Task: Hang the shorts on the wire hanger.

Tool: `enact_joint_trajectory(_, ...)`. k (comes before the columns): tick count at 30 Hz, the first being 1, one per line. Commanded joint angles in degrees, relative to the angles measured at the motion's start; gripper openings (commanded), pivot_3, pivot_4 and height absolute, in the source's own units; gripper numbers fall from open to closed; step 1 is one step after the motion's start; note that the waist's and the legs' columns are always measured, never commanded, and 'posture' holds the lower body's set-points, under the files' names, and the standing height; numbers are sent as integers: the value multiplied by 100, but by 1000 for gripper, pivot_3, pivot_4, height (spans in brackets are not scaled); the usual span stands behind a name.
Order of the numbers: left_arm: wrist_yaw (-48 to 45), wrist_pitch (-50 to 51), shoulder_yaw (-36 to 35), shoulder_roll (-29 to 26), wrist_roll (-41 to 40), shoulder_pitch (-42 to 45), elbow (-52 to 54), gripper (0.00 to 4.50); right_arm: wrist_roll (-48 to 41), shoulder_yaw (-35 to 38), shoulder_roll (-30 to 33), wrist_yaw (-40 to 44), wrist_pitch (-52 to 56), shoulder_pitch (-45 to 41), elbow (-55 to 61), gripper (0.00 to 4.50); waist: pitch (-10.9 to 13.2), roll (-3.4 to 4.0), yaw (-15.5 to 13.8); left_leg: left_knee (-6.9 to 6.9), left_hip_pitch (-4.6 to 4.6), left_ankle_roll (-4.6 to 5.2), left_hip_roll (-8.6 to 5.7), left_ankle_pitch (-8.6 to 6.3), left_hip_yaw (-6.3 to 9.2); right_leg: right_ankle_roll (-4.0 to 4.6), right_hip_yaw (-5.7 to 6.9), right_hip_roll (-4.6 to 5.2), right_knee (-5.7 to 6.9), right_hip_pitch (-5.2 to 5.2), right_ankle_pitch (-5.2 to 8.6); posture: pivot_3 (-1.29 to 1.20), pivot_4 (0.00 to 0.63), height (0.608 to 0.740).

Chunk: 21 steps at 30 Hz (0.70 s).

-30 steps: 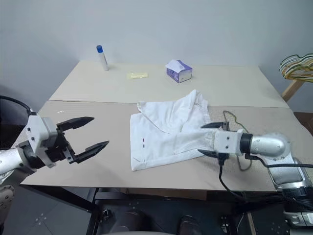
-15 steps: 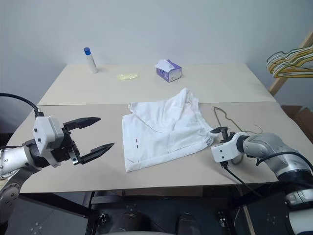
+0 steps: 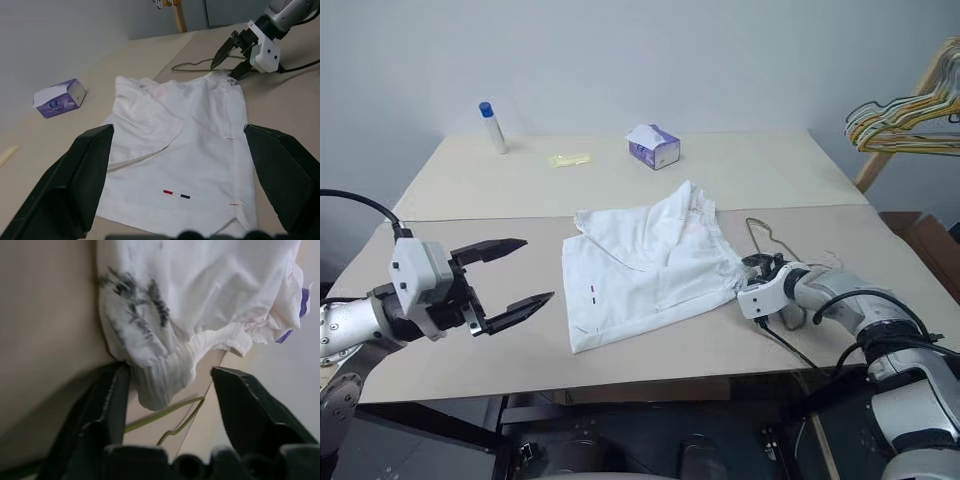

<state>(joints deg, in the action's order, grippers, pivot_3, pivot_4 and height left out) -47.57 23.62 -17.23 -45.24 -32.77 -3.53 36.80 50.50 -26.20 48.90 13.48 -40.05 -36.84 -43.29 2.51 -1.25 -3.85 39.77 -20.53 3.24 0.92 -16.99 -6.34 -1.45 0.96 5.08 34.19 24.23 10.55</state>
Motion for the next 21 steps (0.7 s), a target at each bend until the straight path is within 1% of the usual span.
enact_joint_trajectory(1,-105,-196,97,-37,102,-27,105,4500,-68,7,40,-126,-143,-171,78,1755,0,1,14,-1,0,-1,0,0,-1,2,-1,-1,1,1,-1,242,8,740)
enact_joint_trajectory(5,-314,-416,425,-127,458,-59,-18,4500,-105,2,84,-88,-230,-180,159,305,0,1,3,-3,-1,-27,-1,15,-2,6,0,-1,0,2,-3,241,5,740)
enact_joint_trajectory(6,-351,-510,538,-145,599,-48,-78,4500,-113,5,94,-69,-253,-182,181,14,-1,2,2,-3,-1,-26,-1,15,-3,5,-1,-1,-1,2,-3,241,1,740)
enact_joint_trajectory(8,-387,-736,821,-214,1018,-11,-229,4500,-165,33,104,-1,-280,-178,265,14,-1,2,-2,-3,-1,-25,-1,14,-4,5,-1,0,-1,2,-3,241,0,740)
enact_joint_trajectory(12,-468,-1683,1565,-464,2293,7,-716,4500,-468,119,120,401,-323,-121,553,14,-2,4,3,-4,0,6,-1,-3,-6,10,-2,-1,-1,2,-6,234,0,740)
enact_joint_trajectory(14,-515,-2113,1849,-572,2765,5,-972,4500,-646,180,154,594,-294,-51,776,14,-2,5,5,-6,0,10,0,-6,-8,21,-2,-2,-1,4,-13,234,0,740)
enact_joint_trajectory(17,-614,-2492,2054,-671,3087,23,-1205,4500,-874,244,187,842,-203,53,1037,14,-2,5,-1,-8,-1,14,4,-9,-9,29,-1,-1,-1,8,-18,221,0,740)
enact_joint_trajectory(19,-793,-2518,2221,-758,3165,80,-1249,4500,-1000,285,189,942,-147,116,1154,14,-2,5,-6,-9,-2,20,4,-12,-11,29,1,1,-2,9,-17,214,0,740)
enact_joint_trajectory(21,-759,-2572,2445,-763,3536,212,-1362,4500,-1036,304,190,980,-97,154,1224,14,-2,9,-25,-8,-5,24,3,-15,-12,28,2,6,-3,9,-16,208,0,740)
